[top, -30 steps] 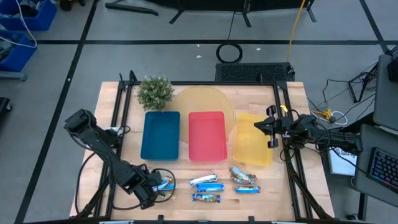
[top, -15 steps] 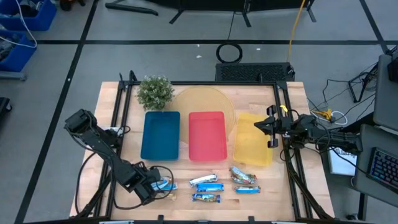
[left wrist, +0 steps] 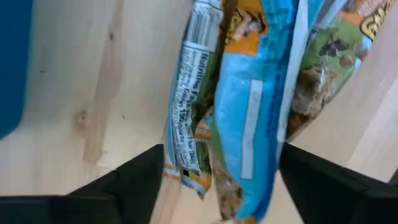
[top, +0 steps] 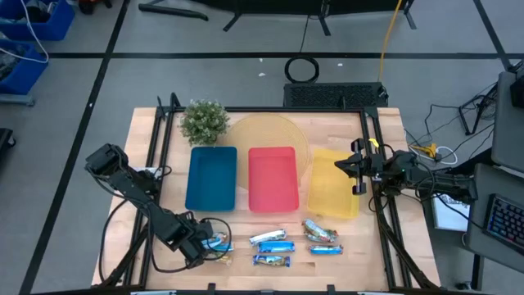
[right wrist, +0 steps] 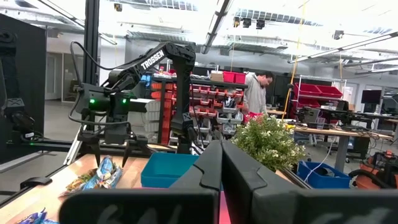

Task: Pick and place Granola Bars by type
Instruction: Put the yellow granola bar into the blue bin, then put the red granola bar into the yellow bin

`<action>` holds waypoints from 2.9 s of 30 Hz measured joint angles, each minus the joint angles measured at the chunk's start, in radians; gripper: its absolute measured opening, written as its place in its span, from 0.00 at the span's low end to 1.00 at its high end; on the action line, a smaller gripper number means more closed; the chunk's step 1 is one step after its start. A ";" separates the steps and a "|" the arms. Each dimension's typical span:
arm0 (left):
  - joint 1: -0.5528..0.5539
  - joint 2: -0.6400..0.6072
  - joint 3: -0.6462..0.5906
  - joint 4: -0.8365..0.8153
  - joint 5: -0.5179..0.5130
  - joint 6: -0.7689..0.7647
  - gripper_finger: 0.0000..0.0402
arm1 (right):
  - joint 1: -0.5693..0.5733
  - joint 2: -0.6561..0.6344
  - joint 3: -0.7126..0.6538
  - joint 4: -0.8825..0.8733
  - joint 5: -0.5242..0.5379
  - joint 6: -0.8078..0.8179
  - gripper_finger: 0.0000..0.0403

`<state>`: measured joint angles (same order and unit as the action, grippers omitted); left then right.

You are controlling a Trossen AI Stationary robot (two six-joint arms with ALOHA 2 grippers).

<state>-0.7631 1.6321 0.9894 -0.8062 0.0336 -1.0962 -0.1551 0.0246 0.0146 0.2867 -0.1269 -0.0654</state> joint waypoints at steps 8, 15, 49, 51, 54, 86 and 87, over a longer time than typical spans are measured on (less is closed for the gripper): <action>0.033 0.000 0.000 -0.003 0.092 0.047 0.37 | 0.000 0.000 0.000 0.000 0.000 0.000 0.00; 0.053 0.000 0.003 -0.006 0.101 0.118 0.12 | 0.000 0.000 0.000 0.000 0.000 0.000 0.00; 0.520 -0.148 0.116 -0.559 -0.327 0.841 0.07 | 0.000 0.000 0.000 0.008 0.000 -0.003 0.00; 0.547 -0.147 0.058 -0.468 -0.299 0.889 0.08 | -0.001 0.000 0.000 0.017 0.001 -0.006 0.00; 0.570 -0.147 -0.009 -0.357 -0.265 0.938 0.08 | 0.000 0.000 0.000 0.033 0.020 -0.007 0.00; 0.519 -0.267 0.012 -0.131 -0.338 0.908 0.41 | -0.001 0.003 0.000 0.038 0.056 -0.029 0.00; 0.500 -0.308 0.020 -0.093 -0.368 0.929 0.40 | -0.001 0.003 0.000 0.038 0.055 -0.029 0.00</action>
<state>-0.2633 1.3239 1.0095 -0.8993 -0.3348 -0.1674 -0.1557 0.0273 0.0145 0.3248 -0.0718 -0.0948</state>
